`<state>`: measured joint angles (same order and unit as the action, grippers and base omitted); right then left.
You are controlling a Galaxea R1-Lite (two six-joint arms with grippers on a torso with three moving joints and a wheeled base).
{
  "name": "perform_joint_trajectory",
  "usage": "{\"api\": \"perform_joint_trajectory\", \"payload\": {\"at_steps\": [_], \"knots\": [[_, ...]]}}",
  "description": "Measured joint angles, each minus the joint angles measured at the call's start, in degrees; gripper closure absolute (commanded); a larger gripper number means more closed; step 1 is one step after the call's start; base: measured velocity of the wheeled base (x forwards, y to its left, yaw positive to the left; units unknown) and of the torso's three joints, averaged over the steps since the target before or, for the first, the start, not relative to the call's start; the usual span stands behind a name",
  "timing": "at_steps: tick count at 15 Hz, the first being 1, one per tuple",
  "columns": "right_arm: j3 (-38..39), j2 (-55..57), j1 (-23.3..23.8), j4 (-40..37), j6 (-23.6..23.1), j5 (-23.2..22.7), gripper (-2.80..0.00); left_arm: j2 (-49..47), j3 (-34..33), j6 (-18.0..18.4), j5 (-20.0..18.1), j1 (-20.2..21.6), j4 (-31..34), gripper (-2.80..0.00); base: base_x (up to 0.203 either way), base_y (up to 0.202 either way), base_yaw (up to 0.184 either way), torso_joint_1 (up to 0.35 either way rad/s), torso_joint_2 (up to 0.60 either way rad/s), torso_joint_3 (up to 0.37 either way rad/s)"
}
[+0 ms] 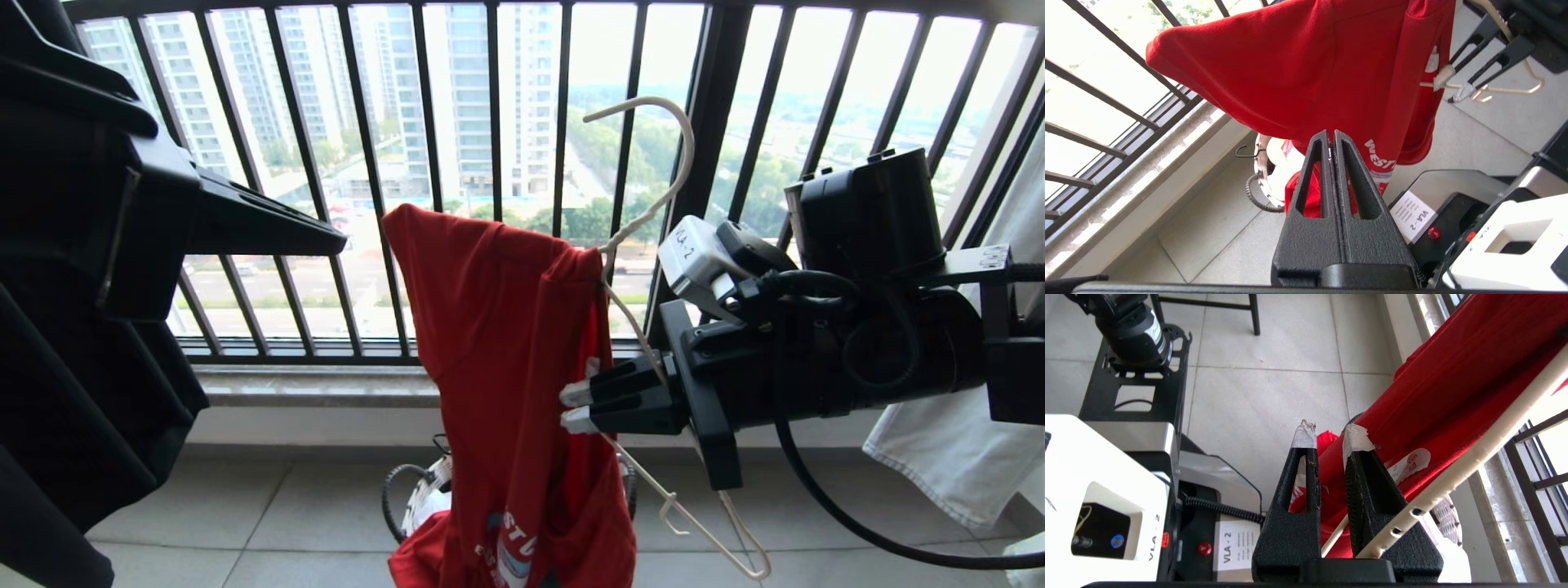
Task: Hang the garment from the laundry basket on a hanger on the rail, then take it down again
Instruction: Hang the clothes on the clothes rack
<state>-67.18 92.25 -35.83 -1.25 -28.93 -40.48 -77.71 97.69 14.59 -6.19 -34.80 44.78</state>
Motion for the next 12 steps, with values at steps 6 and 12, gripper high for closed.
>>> {"api": "perform_joint_trajectory", "payload": {"at_steps": [6,12], "knots": [[-2.96,-0.19,-0.06,-10.78,-7.73,1.64,0.00,-7.25,9.17,14.88,-14.93,6.07,9.29,0.00,0.000,0.000,0.000,0.000,0.00,0.000],[-1.11,-1.79,-0.39,-10.26,-7.86,2.06,0.00,-15.52,14.08,25.24,-26.24,9.53,11.92,0.00,0.000,0.000,0.000,0.000,0.00,0.000]]}}
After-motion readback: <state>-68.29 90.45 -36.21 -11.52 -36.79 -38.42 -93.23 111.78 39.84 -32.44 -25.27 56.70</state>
